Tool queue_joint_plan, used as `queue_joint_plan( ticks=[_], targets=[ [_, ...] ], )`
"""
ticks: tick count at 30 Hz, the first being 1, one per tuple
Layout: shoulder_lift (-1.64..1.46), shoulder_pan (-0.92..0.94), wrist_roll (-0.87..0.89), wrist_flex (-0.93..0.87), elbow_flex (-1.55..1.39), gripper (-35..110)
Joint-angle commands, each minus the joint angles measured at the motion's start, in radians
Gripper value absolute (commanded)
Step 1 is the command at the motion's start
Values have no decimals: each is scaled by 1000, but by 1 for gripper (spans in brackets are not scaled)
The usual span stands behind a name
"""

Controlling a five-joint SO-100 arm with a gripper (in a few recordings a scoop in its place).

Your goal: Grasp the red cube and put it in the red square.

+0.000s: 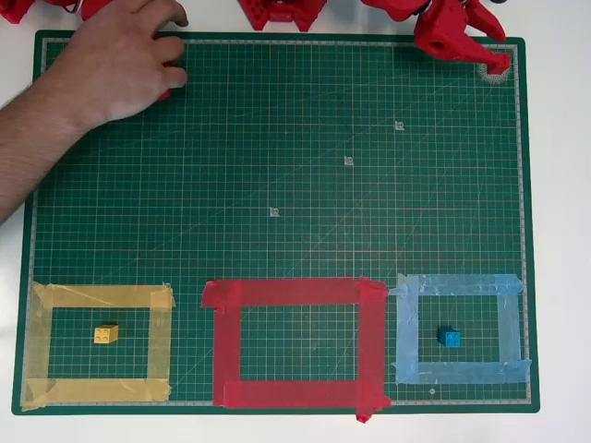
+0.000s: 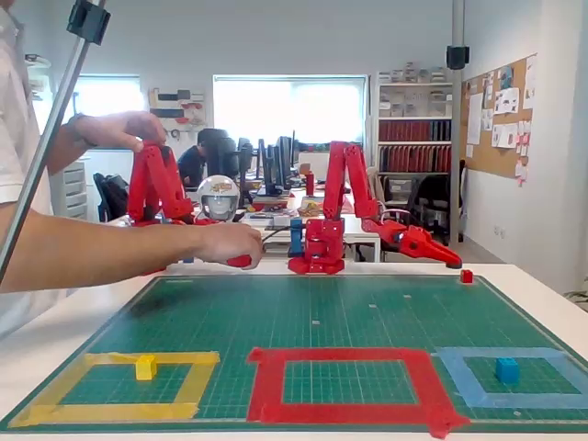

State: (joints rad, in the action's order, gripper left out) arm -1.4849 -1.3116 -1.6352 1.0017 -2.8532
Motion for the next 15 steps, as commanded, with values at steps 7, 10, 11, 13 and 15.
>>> queue_joint_plan(
  ticks=[7, 10, 11, 13, 15],
  targets=[
    [52, -32, 8, 31, 132, 16],
    [72, -35, 8, 31, 150, 18],
    [77, -35, 8, 31, 153, 18],
    [84, -37, 8, 29, 156, 18],
    [89, -38, 8, 29, 156, 18]
  ],
)
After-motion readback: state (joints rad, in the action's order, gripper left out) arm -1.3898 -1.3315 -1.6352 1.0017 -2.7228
